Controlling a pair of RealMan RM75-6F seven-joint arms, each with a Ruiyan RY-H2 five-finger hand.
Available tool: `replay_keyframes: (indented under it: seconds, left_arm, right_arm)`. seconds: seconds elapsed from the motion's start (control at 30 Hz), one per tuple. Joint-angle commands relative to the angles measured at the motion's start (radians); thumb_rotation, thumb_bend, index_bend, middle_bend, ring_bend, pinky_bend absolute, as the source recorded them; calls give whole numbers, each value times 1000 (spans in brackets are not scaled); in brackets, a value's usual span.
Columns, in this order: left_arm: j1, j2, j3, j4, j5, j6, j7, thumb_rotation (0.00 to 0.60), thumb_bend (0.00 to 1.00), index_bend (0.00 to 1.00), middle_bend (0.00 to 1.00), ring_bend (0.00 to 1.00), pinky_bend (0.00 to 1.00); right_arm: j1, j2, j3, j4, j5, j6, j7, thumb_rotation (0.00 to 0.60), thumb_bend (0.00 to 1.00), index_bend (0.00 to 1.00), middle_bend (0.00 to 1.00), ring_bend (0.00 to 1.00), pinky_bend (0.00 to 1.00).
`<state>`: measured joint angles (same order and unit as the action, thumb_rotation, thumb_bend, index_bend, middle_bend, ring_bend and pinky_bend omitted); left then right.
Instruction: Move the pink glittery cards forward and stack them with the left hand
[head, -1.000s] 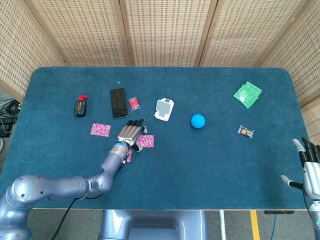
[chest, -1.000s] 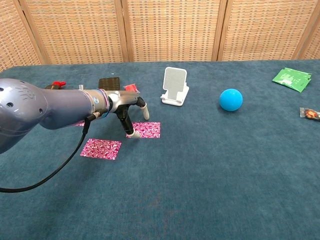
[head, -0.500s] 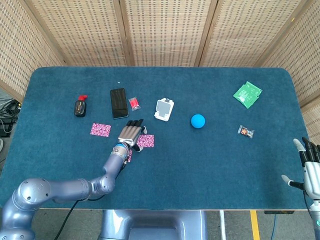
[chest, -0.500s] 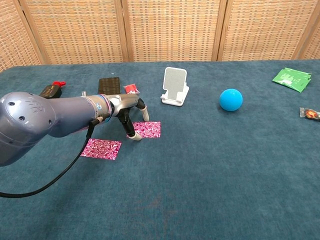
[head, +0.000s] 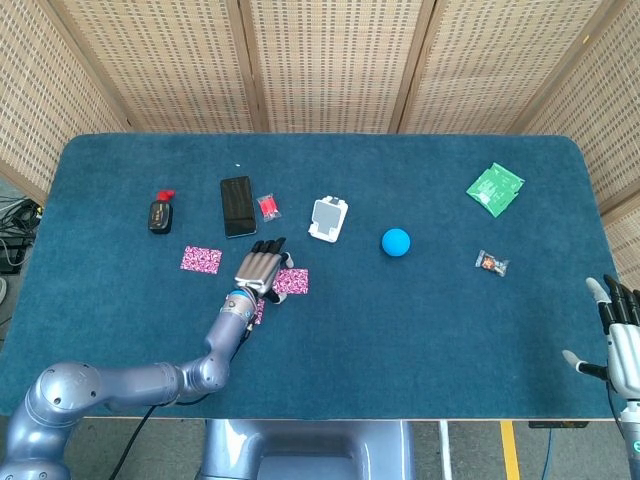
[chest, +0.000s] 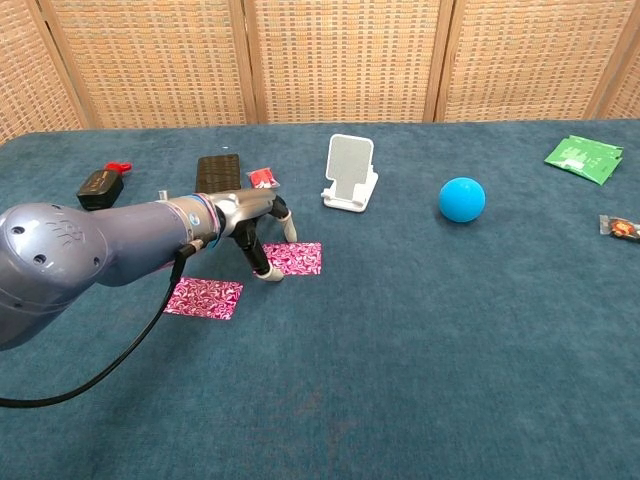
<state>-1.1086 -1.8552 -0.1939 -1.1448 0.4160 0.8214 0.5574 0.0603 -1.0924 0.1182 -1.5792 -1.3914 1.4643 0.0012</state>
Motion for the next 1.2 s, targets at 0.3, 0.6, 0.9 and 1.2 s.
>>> replay_keyframes:
  seconds: [0.3,0.6,0.9,1.2]
  left_arm:
    - [21,0,-8,-11,31,9,10,600,285,608,0,0,0]
    - [35,0,-21,-19,49,20,17,600,288,670,0,0,0]
    - [41,-3,-33,-24,47,20,30,600,289,701,0,0,0]
    - [45,-7,-45,-26,54,23,33,600,289,707,0,0,0]
  right_arm:
    - [-1,1,-1,-2,-3,3,-1,600,0,0,0,0,0]
    - [-2,3,-2,-5,-7,7,1,600,0,0,0,0,0]
    - [-3,5,-2,-6,-5,5,4,600,0,0,0,0,0]
    - [-2,6,-2,-7,-3,3,3,600,0,0,0,0,0]
